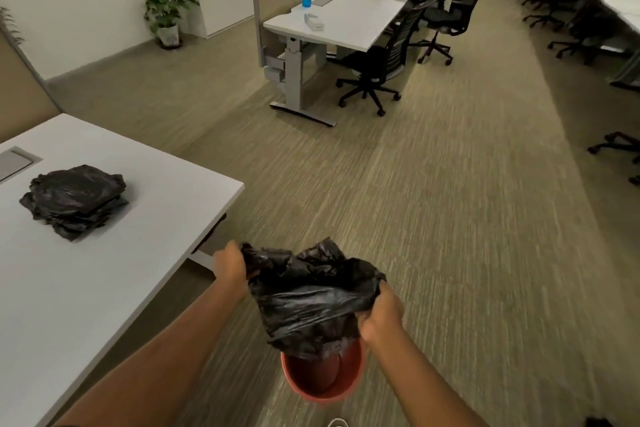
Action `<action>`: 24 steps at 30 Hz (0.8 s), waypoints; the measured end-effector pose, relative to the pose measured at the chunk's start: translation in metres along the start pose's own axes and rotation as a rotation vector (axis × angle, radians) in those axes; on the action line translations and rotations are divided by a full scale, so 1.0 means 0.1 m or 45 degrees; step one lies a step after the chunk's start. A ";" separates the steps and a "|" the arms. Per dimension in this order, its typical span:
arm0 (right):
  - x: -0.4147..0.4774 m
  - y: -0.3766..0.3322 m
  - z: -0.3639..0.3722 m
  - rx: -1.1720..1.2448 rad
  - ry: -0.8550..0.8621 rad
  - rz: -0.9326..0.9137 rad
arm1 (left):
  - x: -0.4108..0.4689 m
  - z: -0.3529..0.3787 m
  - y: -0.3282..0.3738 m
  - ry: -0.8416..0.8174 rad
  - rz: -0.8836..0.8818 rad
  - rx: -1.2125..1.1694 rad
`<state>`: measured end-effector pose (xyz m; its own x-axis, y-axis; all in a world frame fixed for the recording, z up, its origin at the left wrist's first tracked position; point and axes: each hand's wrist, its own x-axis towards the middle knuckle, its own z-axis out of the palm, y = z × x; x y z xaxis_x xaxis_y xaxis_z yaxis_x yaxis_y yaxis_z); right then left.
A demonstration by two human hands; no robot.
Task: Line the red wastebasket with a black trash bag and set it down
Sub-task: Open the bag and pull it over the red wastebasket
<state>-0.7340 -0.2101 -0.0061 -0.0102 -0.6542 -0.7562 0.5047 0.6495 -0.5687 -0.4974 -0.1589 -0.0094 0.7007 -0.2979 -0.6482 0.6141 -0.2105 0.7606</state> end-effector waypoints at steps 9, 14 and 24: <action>0.17 -0.31 0.15 -0.272 -0.431 0.018 | -0.90 0.24 -0.88 -0.420 0.703 1.101; 0.22 -0.32 0.12 -0.659 -0.535 -0.174 | -0.98 0.44 -1.12 -0.673 0.780 1.374; 0.86 -0.43 -0.39 -2.025 -0.079 -1.007 | -0.61 0.51 -1.14 -0.787 0.474 1.156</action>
<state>-0.7905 -0.2787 -0.0591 0.2354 -0.9547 -0.1821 -0.8475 -0.1100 -0.5192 -0.6285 -0.1641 -0.0550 0.3330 -0.8333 -0.4413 -0.2548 -0.5301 0.8087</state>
